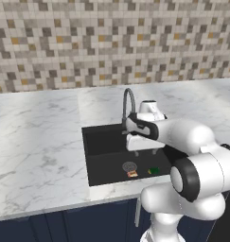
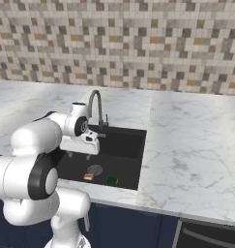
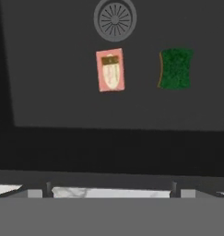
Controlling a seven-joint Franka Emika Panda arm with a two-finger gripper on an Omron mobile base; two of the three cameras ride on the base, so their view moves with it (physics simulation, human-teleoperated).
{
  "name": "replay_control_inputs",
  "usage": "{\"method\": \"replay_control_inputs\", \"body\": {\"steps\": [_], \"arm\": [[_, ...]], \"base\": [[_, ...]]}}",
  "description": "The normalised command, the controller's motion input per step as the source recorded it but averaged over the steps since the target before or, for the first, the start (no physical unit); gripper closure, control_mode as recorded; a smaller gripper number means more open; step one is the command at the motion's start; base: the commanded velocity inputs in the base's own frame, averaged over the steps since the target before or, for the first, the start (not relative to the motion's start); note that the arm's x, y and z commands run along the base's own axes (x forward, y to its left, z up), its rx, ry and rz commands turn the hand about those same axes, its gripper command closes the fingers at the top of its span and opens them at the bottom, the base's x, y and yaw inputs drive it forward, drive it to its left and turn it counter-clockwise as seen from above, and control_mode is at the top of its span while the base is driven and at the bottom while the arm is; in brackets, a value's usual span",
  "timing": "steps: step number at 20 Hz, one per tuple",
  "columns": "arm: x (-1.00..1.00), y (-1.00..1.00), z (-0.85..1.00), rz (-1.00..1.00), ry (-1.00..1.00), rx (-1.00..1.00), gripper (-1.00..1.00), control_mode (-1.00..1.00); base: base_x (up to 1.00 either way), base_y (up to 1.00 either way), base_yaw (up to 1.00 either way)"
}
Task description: Pick up the bar soap and sponge from the sink, and place them back in the cabinet, and close the cabinet doors.
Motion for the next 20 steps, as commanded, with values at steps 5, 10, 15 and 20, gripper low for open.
{"method": "replay_control_inputs", "body": {"steps": [5, 10, 15, 20], "arm": [[0.02, 0.02, -0.05, 0.04, 0.00, 0.00, -1.00, -1.00], [0.03, 0.01, -0.10, 0.04, 0.00, 0.00, -1.00, -1.00], [0.02, 0.00, -0.14, 0.03, 0.00, 0.00, -1.00, -1.00], [0.00, 0.00, -0.21, 0.03, 0.00, 0.00, -1.00, -1.00]], "base": [[0.00, 0.00, 0.00], [0.00, 0.00, 0.00], [0.00, 0.00, 0.00], [0.00, 0.00, 0.00]]}}
